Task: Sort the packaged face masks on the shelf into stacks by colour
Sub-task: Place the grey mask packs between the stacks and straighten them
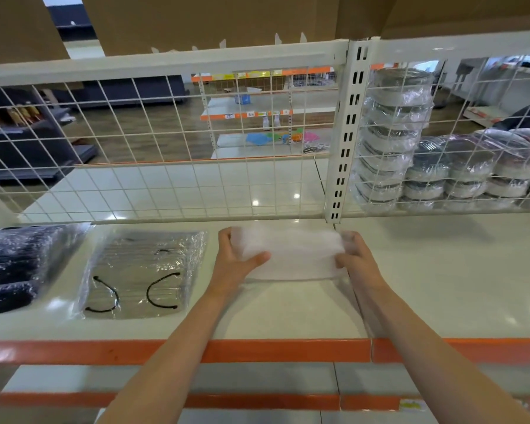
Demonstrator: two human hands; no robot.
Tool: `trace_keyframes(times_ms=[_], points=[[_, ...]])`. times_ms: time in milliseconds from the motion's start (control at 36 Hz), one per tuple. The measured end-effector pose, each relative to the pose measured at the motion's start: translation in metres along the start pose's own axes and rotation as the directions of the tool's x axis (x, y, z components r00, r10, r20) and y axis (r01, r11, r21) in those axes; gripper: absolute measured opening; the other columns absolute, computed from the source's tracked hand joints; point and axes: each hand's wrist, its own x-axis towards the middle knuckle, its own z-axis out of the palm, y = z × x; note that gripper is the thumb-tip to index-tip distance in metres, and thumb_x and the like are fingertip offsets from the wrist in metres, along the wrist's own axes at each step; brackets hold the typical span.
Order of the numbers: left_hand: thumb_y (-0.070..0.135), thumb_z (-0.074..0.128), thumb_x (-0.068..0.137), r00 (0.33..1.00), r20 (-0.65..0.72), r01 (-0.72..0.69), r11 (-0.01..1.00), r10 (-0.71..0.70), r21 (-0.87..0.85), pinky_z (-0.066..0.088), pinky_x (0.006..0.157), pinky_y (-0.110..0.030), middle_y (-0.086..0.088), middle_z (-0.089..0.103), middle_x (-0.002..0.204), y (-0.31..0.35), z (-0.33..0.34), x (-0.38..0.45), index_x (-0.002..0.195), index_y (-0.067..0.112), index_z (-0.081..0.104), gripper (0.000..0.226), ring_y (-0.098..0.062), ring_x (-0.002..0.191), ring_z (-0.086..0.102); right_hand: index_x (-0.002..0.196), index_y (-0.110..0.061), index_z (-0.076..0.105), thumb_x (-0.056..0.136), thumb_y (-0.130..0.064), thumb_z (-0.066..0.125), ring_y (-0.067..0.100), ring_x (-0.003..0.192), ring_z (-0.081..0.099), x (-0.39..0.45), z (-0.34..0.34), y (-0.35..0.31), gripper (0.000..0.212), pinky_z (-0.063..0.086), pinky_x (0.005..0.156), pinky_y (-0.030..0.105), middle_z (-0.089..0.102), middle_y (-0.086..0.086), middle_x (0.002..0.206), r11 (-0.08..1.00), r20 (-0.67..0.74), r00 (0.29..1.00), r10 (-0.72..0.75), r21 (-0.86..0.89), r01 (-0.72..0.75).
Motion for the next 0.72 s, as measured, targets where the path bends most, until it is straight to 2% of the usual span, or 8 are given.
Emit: trace_keyframes(times_ms=[83,139,250,361,444,500,611,722], points=[[0.027,0.083,0.058,0.999,-0.035,0.009,1.0,-0.008,0.018,0.036,0.092,-0.02,0.005,0.039,0.124,-0.007,-0.005,0.0,0.121,0.022,0.033,0.081,-0.011,0.116,0.04,0.103,-0.011,0.053,0.049,-0.006,0.05,0.022,0.089,0.051,0.0,-0.007,0.008,0.054,0.043,0.069,0.032,0.053,0.008,0.1,0.998,0.011,1.0,0.025,-0.051,-0.025],[0.025,0.084,0.06,0.999,-0.019,0.028,1.0,-0.028,0.009,0.043,0.088,-0.022,0.0,0.04,0.126,-0.011,-0.004,-0.001,0.121,0.022,0.031,0.08,-0.016,0.116,0.044,0.103,-0.015,0.053,0.051,-0.007,0.052,0.023,0.091,0.053,-0.001,-0.007,0.008,0.053,0.044,0.073,0.038,0.054,0.007,0.101,0.997,0.029,0.999,0.044,-0.06,-0.042],[0.007,0.081,0.07,0.996,0.031,0.083,0.996,-0.083,-0.028,0.051,0.088,-0.029,-0.008,0.053,0.125,-0.019,0.0,0.0,0.125,0.014,0.036,0.071,-0.025,0.117,0.053,0.117,-0.01,0.048,0.055,-0.003,0.058,0.021,0.094,0.058,0.0,-0.001,0.008,0.062,0.05,0.073,0.032,0.056,0.007,0.106,0.997,0.07,0.996,0.049,-0.068,-0.044],[0.003,0.075,0.076,0.998,0.024,0.066,0.998,-0.066,-0.021,0.046,0.089,-0.019,0.005,0.053,0.119,-0.012,0.005,0.005,0.122,0.014,0.042,0.058,-0.018,0.119,0.05,0.124,-0.009,0.045,0.069,-0.003,0.07,0.027,0.107,0.058,0.007,0.003,0.006,0.061,0.053,0.085,0.039,0.056,0.013,0.119,0.993,0.101,0.994,0.032,-0.114,-0.02],[0.012,0.077,0.077,0.995,0.009,0.095,0.995,-0.095,-0.007,0.031,0.107,-0.025,0.011,0.036,0.133,-0.005,0.001,0.01,0.143,0.015,0.026,0.083,-0.007,0.128,0.032,0.125,-0.01,0.041,0.079,0.004,0.065,0.025,0.11,0.054,0.012,0.005,0.0,0.054,0.049,0.093,0.043,0.052,0.01,0.121,0.991,0.065,0.998,0.025,-0.134,-0.016],[0.021,0.084,0.068,0.994,0.018,0.109,0.994,-0.109,0.028,0.033,0.11,-0.036,0.001,0.039,0.138,-0.006,-0.006,0.014,0.137,0.014,0.03,0.087,-0.016,0.132,0.036,0.129,-0.008,0.039,0.08,0.004,0.065,0.027,0.114,0.051,0.014,0.004,-0.001,0.058,0.046,0.097,0.046,0.049,0.012,0.126,0.984,0.069,0.997,0.033,-0.18,-0.02],[0.01,0.08,0.072,0.992,0.042,0.118,0.99,-0.122,0.076,0.032,0.097,-0.023,-0.006,0.039,0.134,-0.007,-0.011,0.013,0.119,0.019,0.032,0.068,-0.018,0.128,0.037,0.13,-0.005,0.038,0.078,0.007,0.065,0.025,0.112,0.05,0.017,0.002,-0.001,0.06,0.045,0.092,0.039,0.049,0.011,0.124,0.968,0.055,0.997,0.05,-0.249,-0.035],[0.016,0.08,0.072,0.99,0.079,0.105,0.984,-0.117,0.141,0.029,0.112,-0.036,-0.008,0.028,0.149,-0.01,-0.014,0.015,0.134,0.019,0.027,0.082,-0.021,0.138,0.028,0.131,-0.007,0.037,0.078,0.008,0.064,0.019,0.112,0.046,0.019,0.004,-0.003,0.061,0.04,0.09,0.033,0.046,0.003,0.121,0.959,0.061,0.997,0.052,-0.282,-0.033]])
